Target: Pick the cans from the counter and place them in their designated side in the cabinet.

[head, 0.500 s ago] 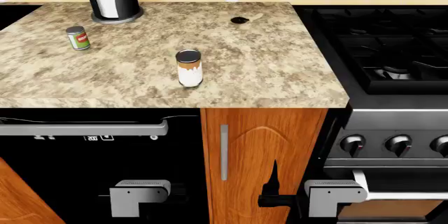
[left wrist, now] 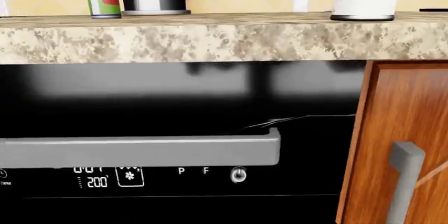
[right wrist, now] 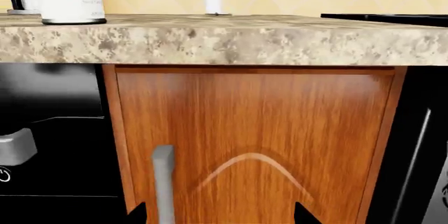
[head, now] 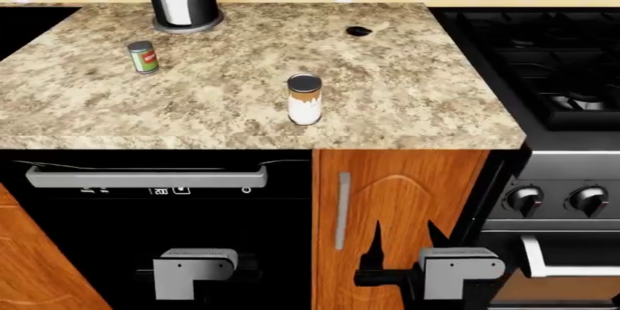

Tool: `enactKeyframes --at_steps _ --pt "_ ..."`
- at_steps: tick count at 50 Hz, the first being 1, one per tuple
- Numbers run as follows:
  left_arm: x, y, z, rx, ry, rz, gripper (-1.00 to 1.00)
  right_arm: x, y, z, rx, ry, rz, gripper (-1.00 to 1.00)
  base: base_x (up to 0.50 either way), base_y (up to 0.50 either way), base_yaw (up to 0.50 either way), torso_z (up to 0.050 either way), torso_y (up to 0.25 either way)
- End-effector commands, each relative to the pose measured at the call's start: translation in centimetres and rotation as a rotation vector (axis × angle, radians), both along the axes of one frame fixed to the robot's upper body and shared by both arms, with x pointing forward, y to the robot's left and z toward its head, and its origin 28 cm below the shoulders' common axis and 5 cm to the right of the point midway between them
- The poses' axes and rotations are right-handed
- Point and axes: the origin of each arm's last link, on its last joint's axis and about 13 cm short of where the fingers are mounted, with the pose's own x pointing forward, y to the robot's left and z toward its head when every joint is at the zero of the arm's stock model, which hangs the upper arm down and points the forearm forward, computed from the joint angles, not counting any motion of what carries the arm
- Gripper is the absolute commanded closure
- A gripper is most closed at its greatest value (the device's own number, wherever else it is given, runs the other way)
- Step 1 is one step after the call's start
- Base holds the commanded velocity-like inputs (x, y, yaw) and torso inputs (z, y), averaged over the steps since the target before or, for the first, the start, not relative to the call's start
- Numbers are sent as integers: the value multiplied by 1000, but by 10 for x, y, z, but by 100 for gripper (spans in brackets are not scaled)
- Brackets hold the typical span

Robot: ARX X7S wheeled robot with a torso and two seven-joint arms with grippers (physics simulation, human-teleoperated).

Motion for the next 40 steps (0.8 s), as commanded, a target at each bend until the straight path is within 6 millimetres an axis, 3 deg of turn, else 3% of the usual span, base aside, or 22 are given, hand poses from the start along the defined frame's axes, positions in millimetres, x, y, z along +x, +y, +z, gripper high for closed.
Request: enactKeyframes --at_steps 1,16,23,28,40 --pt "0 1 0 3 5 1 -100 1 2 1 -1 1 5 -100 0 359 0 0 0" --pt "3 1 1 0 11 3 -100 0 1 2 -4 0 7 -100 0 361 0 0 0" --pt "6 5 12 -28 29 24 -100 1 -2 11 -7 21 11 -100 0 0 0 0 0" --pt "7 6 38 -53 9 -4 -100 1 -6 32 -17 20 32 -100 0 0 0 0 0" --pt "11 13 129 -107 -99 -88 -100 7 -3 115 -17 2 114 -100 0 0 0 0 0"
